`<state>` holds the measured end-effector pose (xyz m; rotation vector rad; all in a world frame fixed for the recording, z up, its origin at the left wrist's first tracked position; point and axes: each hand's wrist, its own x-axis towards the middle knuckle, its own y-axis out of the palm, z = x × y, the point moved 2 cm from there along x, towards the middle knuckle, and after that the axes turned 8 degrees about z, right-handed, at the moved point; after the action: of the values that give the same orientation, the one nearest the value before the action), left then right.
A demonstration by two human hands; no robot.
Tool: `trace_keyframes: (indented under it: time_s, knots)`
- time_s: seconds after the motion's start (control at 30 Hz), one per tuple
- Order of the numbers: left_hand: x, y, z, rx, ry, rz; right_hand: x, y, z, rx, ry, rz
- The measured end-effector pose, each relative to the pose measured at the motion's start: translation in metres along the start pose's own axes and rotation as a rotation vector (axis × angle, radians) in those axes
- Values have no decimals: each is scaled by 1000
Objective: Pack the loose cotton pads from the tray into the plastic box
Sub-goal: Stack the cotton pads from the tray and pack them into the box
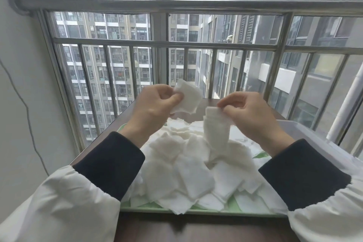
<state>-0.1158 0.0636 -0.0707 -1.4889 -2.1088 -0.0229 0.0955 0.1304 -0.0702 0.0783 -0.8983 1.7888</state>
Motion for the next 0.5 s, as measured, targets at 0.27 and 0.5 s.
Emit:
trace_keyframes:
  time_s: [0.27,0.5]
  knots:
    - [-1,4,-1,-188,-93,74,-1,4,-1,-293,19,84]
    - [-6,13,-5,-256,-62,222,-3,3,11,310,-2,186]
